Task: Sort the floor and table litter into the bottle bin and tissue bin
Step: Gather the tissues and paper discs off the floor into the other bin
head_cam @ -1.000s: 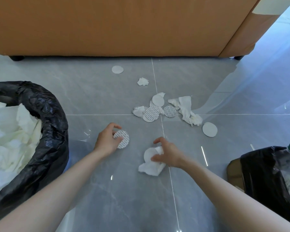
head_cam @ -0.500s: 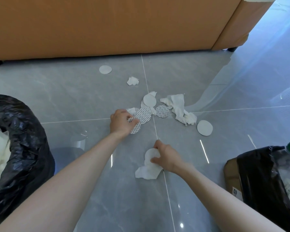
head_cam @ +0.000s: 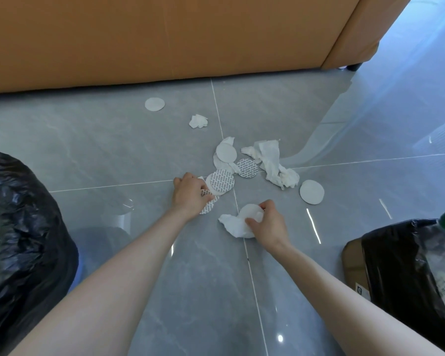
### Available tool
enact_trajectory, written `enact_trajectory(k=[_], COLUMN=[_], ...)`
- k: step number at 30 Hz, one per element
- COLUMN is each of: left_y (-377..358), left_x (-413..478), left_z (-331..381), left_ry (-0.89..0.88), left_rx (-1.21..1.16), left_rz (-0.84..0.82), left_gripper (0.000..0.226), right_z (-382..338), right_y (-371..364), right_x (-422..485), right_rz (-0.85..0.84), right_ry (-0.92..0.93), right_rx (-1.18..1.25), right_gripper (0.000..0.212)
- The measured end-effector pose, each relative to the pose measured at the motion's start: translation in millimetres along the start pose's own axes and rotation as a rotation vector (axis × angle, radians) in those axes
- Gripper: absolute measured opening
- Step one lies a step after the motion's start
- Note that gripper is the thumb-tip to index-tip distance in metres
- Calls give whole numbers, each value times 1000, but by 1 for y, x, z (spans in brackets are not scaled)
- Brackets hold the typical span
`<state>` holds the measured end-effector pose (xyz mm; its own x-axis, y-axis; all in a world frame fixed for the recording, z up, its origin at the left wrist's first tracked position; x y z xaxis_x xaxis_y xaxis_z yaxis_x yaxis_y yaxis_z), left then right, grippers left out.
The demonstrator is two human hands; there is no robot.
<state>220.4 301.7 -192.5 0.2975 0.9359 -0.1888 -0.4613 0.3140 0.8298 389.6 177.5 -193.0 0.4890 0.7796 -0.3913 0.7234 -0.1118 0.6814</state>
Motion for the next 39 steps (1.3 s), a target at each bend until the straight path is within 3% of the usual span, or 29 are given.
enact_trajectory(k=[5, 11, 16, 20, 26, 32, 39], left_y=[21, 84, 168, 223, 282, 313, 313], left_x=[-31, -70, -107, -145, -209, -259, -275], left_z=[-10, 0, 13, 9, -37, -110, -158], left_ry=[109, 70, -18, -68, 32, 284, 413], left_rx=[-212, -459, -499, -460, -461, -392, -237], left_rz=[143, 380, 543, 579, 701, 768, 591], left_gripper=[17, 11, 8, 7, 6, 18, 57], right_z=[-12, -72, -147, -206, -281, -328, -344], right_y=[5, 14, 25, 26, -13, -84, -136], right_x=[-6, -30, -70, -111, -172, -224, -250], right_rz=[40, 17, -39, -132, -334, -550, -636], right_ry=[-42, 62, 223, 338, 471, 532, 589], right_rx=[271, 603, 735, 803, 730, 559, 322], right_gripper=[31, 28, 24, 27, 30, 31, 59])
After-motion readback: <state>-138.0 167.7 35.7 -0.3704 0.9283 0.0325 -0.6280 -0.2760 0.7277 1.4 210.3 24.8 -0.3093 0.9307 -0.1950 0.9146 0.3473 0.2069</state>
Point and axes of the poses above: each hand's wrist, its own x-axis towards the middle knuckle, its own y-axis out of the back of the hand, z = x × y, the point moved 8 cm from there along x, towards the middle knuckle, and after that the axes turned 2 degrees about z, right-handed, at the moved point
